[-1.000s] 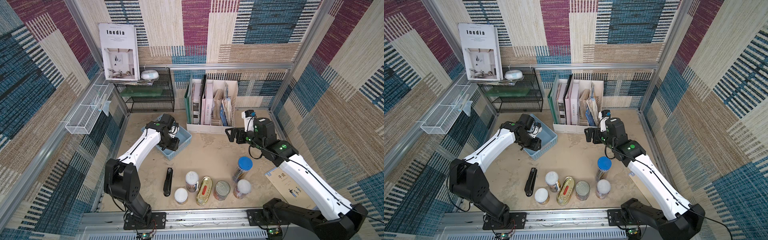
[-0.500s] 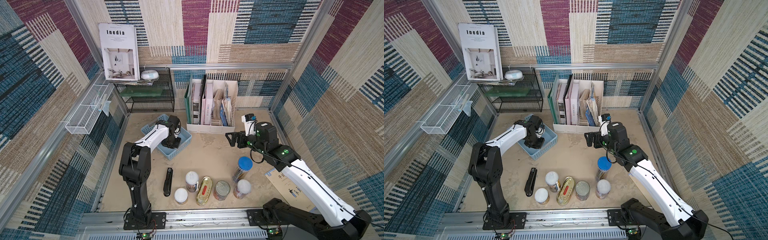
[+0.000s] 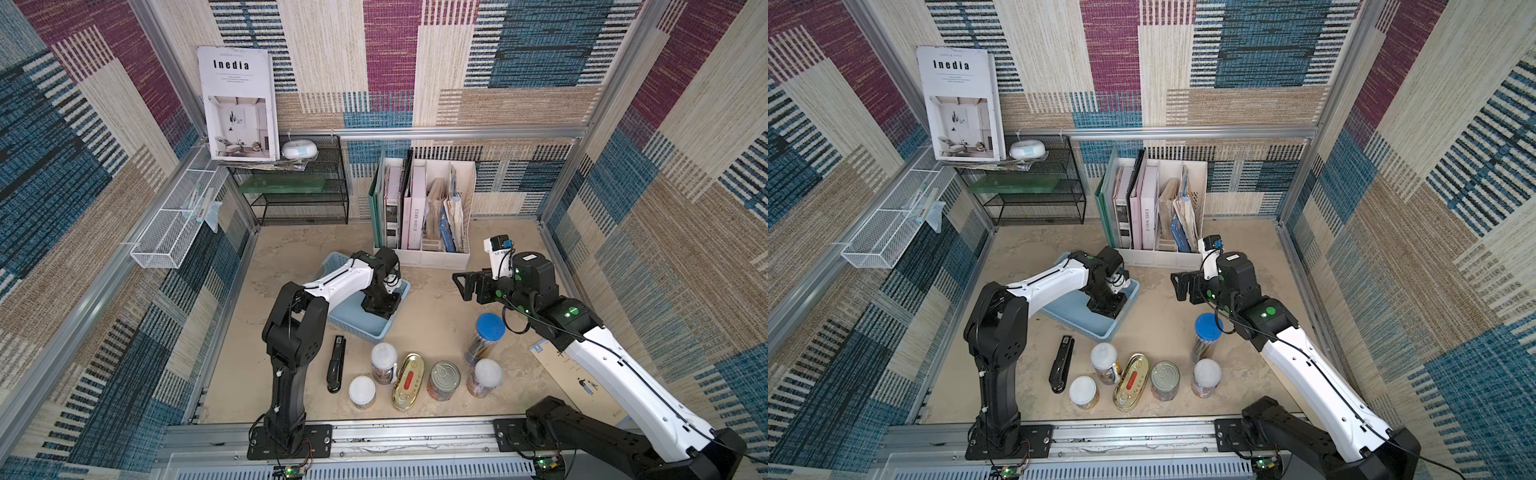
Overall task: Put the canned food in the basket
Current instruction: Move the basket to the center of the board.
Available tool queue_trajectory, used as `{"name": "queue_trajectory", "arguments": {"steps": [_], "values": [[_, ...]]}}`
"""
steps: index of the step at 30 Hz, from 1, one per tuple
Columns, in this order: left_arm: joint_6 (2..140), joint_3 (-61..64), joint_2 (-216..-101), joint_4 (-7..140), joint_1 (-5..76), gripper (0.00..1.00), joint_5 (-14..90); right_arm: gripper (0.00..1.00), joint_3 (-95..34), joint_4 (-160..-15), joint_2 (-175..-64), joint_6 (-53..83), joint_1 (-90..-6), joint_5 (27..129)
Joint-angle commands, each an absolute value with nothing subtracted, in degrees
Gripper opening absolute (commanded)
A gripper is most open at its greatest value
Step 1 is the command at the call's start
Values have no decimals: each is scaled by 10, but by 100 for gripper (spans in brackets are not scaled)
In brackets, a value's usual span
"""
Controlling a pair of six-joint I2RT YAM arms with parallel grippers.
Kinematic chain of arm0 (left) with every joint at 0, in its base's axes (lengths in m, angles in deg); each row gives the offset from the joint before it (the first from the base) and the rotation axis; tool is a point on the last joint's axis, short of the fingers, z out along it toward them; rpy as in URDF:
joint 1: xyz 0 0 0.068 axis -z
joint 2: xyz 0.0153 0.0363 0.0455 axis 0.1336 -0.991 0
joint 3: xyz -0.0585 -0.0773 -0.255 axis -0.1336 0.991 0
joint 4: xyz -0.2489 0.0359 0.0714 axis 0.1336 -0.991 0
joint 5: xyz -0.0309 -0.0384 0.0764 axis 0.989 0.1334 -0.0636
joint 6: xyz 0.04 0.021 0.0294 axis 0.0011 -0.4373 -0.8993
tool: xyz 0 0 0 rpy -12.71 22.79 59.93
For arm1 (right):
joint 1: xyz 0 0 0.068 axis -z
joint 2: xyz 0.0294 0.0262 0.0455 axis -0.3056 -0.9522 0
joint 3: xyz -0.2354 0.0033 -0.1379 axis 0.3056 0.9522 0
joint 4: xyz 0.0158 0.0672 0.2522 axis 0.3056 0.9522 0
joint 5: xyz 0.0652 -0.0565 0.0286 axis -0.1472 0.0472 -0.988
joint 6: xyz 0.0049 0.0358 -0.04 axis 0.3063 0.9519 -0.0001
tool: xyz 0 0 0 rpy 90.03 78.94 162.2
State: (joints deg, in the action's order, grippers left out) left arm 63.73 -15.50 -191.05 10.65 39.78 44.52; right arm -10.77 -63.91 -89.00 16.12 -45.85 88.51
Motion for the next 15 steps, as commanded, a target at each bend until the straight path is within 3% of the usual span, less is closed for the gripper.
{"name": "queue_trajectory", "arguments": {"steps": [1, 15], "values": [[675, -201, -1936, 116, 415, 6, 502, 99, -93, -657, -883, 161, -459, 896], [728, -414, -2086, 114, 450, 11, 552, 99, -50, -672, -859, 166, -458, 941]]}}
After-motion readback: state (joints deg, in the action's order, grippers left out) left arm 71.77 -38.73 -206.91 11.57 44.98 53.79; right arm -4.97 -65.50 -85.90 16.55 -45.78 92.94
